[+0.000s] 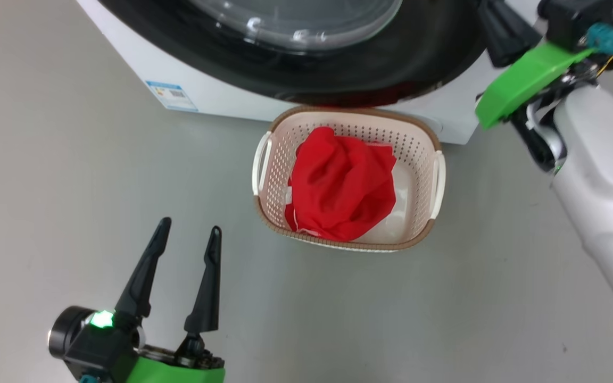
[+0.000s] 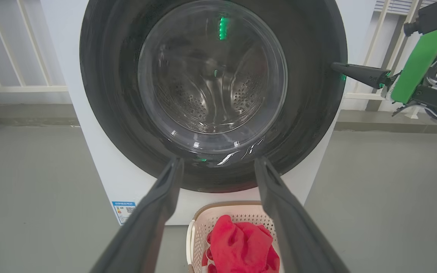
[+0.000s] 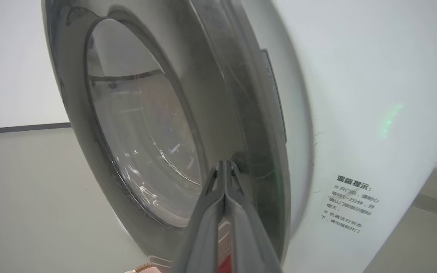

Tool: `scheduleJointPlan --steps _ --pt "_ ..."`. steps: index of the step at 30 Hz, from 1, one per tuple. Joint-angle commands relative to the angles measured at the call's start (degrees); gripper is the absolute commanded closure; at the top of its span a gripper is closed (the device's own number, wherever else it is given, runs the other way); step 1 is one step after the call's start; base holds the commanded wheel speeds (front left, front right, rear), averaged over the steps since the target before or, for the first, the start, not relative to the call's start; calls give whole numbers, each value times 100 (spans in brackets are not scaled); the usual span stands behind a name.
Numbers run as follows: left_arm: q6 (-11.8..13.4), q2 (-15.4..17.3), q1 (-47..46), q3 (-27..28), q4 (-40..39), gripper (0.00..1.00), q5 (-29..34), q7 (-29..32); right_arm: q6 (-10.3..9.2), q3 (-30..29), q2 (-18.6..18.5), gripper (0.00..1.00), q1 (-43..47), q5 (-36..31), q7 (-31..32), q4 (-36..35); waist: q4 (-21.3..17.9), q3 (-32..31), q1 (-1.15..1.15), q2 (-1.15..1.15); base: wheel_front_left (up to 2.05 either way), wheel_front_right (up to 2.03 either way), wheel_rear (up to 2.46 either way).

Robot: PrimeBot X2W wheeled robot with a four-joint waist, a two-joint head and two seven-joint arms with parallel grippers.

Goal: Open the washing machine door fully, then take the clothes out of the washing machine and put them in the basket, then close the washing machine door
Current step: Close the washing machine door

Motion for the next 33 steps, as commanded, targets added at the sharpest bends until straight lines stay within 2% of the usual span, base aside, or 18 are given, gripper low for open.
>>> scheduleJointPlan --steps 1,5,13,23,24,25,27,28,33 --pt "36 38 -164 136 -123 0 -25 -63 -6 -92 68 100 -151 150 -37 -39 80 151 0 0 0 0 0" --pt "38 37 -249 71 -122 0 0 -66 -6 -171 131 100 -481 294 -37 209 111 301 0 0 0 0 0" --pt "74 32 -419 -168 -42 0 -14 -69 -6 -374 70 100 -981 142 -37 614 249 460 0 0 0 0 0" --pt "215 30 -388 38 -57 0 -117 -69 -6 -337 152 100 -786 267 -37 344 39 325 0 0 0 0 0" --pt "230 30 -385 69 -57 0 -150 -69 -6 -334 156 97 -722 298 -37 265 -6 295 0 0 0 0 0" --pt "240 30 -384 97 -57 0 -177 -69 -6 -344 159 90 -650 332 -37 185 -55 264 0 0 0 0 0" --pt "262 29 -377 157 -43 0 -243 -69 -6 -376 160 27 -488 365 -37 27 -161 195 0 0 0 0 0" --pt "273 29 -373 188 -30 0 -284 -69 -6 -406 158 0 -393 365 -37 -57 -217 153 0 0 0 0 0" --pt "317 58 -335 325 109 0 -386 -70 -6 -550 174 0 151 257 -37 -501 -553 -80 0 0 0 0 0"
